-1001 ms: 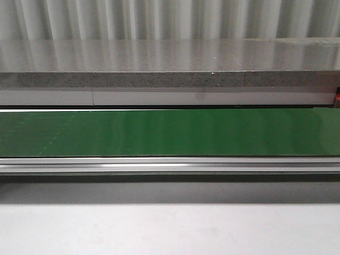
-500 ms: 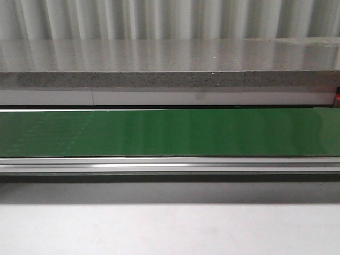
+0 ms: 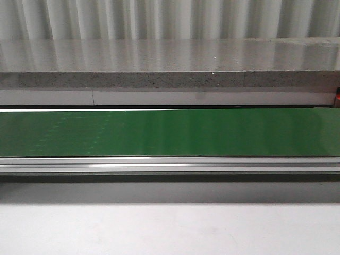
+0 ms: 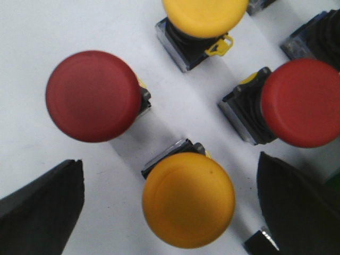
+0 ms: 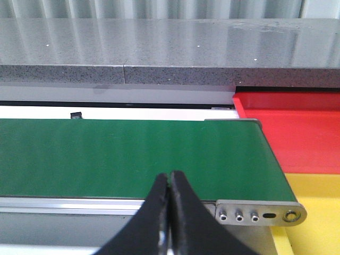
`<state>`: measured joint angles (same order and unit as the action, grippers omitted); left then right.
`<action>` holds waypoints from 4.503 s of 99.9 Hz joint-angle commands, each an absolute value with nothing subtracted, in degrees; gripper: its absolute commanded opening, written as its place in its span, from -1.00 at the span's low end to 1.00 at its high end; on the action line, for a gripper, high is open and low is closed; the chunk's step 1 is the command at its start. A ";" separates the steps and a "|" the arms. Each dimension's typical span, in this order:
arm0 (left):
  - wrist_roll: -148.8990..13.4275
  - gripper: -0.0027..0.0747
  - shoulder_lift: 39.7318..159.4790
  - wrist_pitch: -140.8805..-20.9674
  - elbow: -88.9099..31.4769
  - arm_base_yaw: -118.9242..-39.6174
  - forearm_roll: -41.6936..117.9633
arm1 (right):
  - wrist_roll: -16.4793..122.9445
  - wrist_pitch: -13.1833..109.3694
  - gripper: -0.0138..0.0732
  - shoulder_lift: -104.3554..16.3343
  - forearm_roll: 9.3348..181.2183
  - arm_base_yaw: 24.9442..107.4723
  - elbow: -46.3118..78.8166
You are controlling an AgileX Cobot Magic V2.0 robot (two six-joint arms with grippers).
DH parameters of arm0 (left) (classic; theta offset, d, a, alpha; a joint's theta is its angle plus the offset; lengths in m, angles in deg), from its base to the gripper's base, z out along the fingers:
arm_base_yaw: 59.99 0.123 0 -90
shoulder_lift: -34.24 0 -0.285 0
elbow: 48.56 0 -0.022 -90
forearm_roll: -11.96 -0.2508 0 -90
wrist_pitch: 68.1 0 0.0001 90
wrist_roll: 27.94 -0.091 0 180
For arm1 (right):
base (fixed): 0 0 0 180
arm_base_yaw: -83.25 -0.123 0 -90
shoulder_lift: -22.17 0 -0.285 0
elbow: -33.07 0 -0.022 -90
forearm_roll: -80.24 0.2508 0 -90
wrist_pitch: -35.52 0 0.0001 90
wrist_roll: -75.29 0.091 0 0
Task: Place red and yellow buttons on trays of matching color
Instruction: 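Grasp the yellow push-button with the left gripper and lift it over the conveyor, then set the yellow button on the green belt, open left gripper, return to buttons, then grasp a red push-button on the table with the left gripper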
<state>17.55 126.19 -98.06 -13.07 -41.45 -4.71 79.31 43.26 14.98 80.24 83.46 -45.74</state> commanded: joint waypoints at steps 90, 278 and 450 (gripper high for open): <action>-0.42 -0.98 104.99 -109.55 -19.65 -41.59 -1.64 | 78.96 38.45 -0.84 15.87 79.92 83.41 -45.78; -18.26 0.80 119.62 -115.80 -38.77 -60.22 8.28 | 78.96 38.45 -0.84 15.87 79.92 83.41 -45.78; -11.85 0.80 130.06 -102.72 -24.39 -33.13 1.64 | 78.96 38.45 -0.84 15.87 79.92 83.41 -45.78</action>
